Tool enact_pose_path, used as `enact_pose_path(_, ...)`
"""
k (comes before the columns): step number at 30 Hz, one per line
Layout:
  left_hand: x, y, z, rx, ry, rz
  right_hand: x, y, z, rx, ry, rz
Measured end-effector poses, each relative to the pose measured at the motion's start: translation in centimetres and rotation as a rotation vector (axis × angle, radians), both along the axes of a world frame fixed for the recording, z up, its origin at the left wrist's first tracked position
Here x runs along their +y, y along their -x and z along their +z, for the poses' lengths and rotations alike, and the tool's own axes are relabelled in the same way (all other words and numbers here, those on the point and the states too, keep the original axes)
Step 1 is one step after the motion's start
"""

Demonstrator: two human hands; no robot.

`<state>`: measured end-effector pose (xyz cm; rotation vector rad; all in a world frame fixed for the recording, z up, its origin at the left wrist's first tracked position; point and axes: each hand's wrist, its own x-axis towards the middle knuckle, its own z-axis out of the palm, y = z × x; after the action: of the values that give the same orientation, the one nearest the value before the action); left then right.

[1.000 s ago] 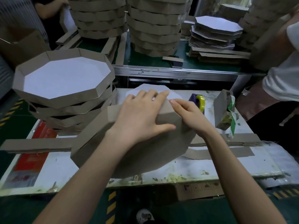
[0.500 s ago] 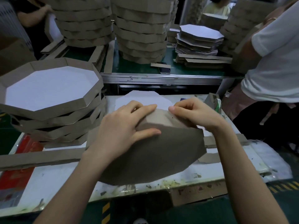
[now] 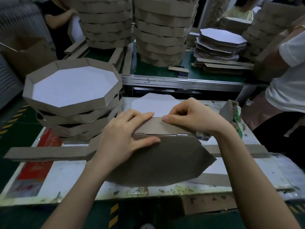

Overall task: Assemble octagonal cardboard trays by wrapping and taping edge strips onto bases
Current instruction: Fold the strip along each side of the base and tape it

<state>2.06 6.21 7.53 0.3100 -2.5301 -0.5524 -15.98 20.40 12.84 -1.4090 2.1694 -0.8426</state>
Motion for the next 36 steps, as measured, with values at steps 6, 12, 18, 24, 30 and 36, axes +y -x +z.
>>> enact_pose_path(6,0.3,-0.5,-0.6,0.058,-0.027,0.026,0.2,-0.2,0.7,-0.054,0.049,0.026)
enact_pose_path(12,0.2,-0.5,-1.0,0.127,-0.099,0.029,0.1,-0.4,-0.5,-0.025,-0.066,0.037)
enact_pose_path(18,0.7,-0.3,-0.8,0.146,-0.127,0.032,0.3,-0.2,-0.2,-0.046,0.006,0.044)
enact_pose_path(24,0.8,-0.1,-0.1,0.059,0.001,-0.058,0.2,-0.2,-1.5,-0.078,0.041,0.033)
enact_pose_path(30,1.9,2.3,1.7,-0.01,-0.067,-0.074,-0.1,4.8,-3.4,-0.251,0.215,-0.259)
enact_pose_path(36,3.2,4.6,2.3,-0.017,-0.057,-0.087,0.4,15.8,-11.7,-0.491,0.244,-0.992)
